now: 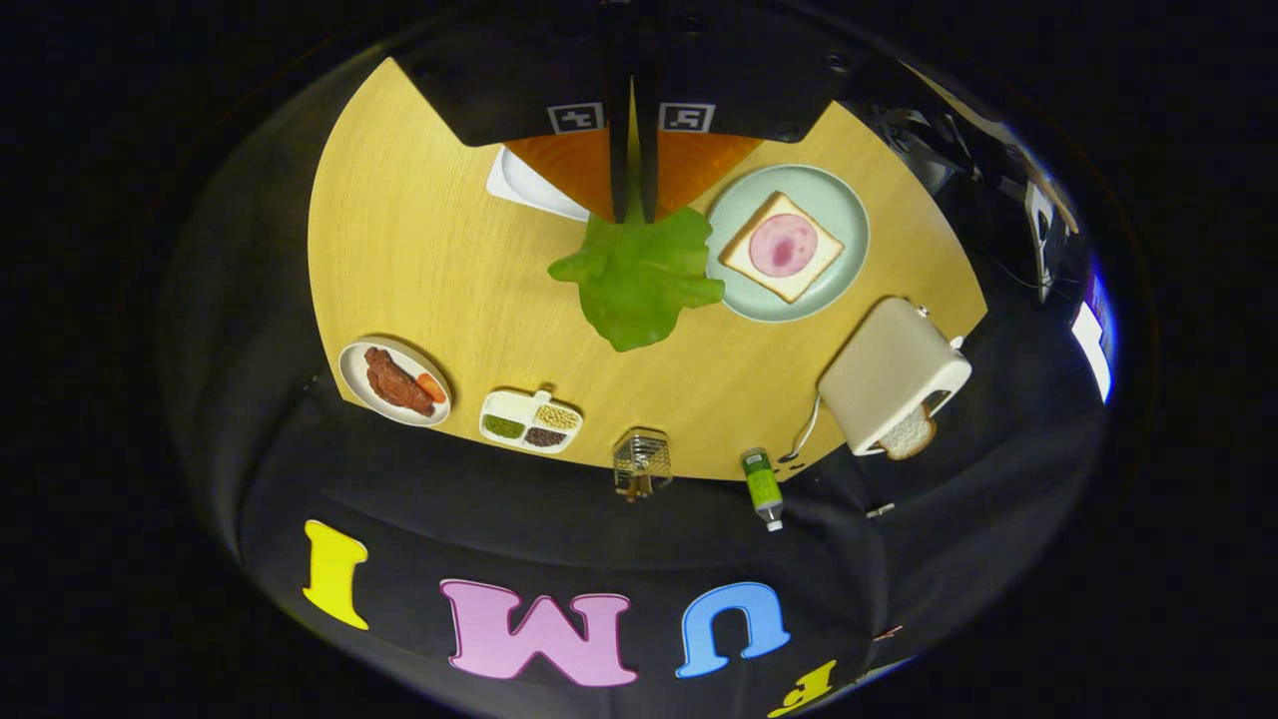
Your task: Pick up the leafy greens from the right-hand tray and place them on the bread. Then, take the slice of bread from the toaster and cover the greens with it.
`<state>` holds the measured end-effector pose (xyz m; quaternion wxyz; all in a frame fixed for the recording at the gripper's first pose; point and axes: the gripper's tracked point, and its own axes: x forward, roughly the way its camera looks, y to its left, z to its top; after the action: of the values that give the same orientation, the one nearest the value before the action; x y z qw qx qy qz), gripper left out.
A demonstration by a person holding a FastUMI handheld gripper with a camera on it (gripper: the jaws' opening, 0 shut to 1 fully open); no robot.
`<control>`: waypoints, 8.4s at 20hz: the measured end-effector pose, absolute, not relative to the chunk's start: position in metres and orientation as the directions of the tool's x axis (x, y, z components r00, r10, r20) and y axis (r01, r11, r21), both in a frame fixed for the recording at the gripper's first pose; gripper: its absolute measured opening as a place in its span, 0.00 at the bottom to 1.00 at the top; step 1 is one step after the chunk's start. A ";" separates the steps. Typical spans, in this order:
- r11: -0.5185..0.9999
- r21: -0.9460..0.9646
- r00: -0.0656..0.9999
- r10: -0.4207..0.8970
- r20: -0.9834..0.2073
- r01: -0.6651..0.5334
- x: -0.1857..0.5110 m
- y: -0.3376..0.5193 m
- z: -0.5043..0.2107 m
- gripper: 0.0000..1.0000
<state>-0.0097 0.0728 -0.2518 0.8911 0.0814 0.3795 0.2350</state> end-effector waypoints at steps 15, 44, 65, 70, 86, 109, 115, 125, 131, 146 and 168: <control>0.753 0.341 0.435 0.621 -0.652 -0.563 -0.020 0.229 -0.238 0.06; 0.681 0.365 0.665 0.722 -0.192 -0.634 0.056 0.340 -0.023 0.98; 0.812 0.430 0.671 0.575 -0.469 -0.395 0.118 0.488 -0.128 0.75; 0.817 0.488 0.646 0.556 -0.523 -0.308 0.120 0.491 -0.136 0.26; 0.756 0.572 0.772 0.557 -0.307 -0.318 0.098 0.384 -0.015 0.13; 0.743 0.656 0.797 0.313 -0.517 0.134 0.010 0.267 -0.237 0.13; 0.820 0.542 0.765 0.226 -0.603 0.185 0.000 0.243 -0.289 0.13; 0.928 0.365 0.725 0.199 -0.659 0.078 -0.004 0.231 -0.321 0.23; 0.968 0.228 0.711 0.085 -0.698 0.108 -0.010 0.200 -0.328 0.91; 0.982 0.186 0.836 0.081 -0.542 0.025 -0.005 0.141 -0.226 0.99; 0.983 0.060 0.971 0.178 -0.157 -0.171 -0.012 0.069 -0.026 0.98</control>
<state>-0.0121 0.0691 -0.0258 0.9925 0.0232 0.0814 0.0879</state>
